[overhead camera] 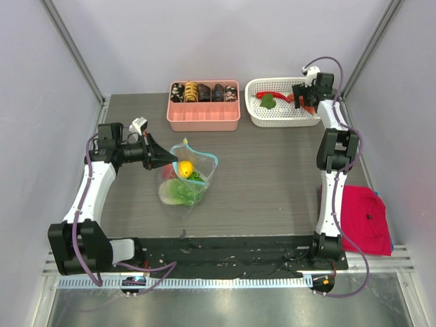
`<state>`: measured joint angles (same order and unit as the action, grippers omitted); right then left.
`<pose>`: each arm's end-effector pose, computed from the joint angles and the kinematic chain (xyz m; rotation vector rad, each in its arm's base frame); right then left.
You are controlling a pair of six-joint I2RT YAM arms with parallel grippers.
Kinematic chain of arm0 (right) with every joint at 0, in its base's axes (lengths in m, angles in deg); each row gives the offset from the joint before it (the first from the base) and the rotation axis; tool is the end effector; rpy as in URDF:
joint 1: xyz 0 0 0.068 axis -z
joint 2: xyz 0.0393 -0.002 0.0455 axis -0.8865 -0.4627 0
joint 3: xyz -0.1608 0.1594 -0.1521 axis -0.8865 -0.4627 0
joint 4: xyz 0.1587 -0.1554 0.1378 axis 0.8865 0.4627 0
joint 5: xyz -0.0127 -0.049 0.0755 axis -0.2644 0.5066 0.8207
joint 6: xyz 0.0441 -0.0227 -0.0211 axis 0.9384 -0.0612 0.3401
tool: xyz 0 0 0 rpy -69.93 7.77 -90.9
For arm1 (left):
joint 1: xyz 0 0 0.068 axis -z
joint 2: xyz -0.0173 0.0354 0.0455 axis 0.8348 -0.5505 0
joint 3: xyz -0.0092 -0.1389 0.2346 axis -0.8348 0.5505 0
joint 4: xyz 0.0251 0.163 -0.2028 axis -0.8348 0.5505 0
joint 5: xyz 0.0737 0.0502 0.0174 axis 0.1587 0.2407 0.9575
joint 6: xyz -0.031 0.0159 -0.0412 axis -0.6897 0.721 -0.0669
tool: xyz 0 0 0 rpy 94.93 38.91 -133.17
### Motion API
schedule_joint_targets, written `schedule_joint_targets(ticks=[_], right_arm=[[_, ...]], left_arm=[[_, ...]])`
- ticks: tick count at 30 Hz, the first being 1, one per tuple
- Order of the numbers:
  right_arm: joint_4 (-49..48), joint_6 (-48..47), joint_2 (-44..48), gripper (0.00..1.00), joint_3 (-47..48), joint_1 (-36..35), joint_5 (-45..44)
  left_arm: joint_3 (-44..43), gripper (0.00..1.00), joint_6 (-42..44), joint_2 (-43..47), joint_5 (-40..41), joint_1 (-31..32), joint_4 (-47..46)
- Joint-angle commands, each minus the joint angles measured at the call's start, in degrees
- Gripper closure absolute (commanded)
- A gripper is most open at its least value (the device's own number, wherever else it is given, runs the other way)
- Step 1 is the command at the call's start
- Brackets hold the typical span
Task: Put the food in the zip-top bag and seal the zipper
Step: Pick up the fake vegetable from the bin.
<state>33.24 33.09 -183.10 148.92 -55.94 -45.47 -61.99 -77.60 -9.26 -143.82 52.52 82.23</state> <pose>0.5845 -0.0616 0.1903 -0.3213 2.1109 -0.1165 0.2528 -0.0149 0.2975 -0.3478 2.3090 -1.7159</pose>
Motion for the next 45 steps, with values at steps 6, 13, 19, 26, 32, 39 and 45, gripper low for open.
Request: schedule_joint_targets(ticks=[6,13,19,26,32,39,45], right_arm=[[-2.64,0.34,1.31,0.10,-3.45,0.27,7.79],[-2.38,4.30,2.64,0.31,-4.87,0.18,12.74],[-2.73,3.16,0.09,0.37,-2.84,-0.17,6.85],[-6.15,5.35,3.07,0.97,-3.19,-0.17,3.86],[-8.88,7.64,8.86,0.99,-3.28,-0.09,1.75],[-9.32,8.34,15.37,0.99,-4.16,0.44,2.71],[-2.57,10.01,25.71,0.99,-7.41,0.18,13.57]], left_arm=[[-2.44,1.00,1.63,-0.72,0.09,0.03,1.78],[-3.06,1.00,1.45,-1.86,0.36,0.03,1.52],[-2.71,1.00,1.37,-2.30,0.62,0.12,1.26],[-2.62,1.00,1.54,-2.04,0.71,0.03,1.26],[-2.88,1.00,1.81,-2.04,0.88,0.03,1.52],[-2.62,1.00,2.50,-1.34,1.15,0.03,1.78],[-2.80,1.00,3.39,-1.07,1.41,0.03,2.75]])
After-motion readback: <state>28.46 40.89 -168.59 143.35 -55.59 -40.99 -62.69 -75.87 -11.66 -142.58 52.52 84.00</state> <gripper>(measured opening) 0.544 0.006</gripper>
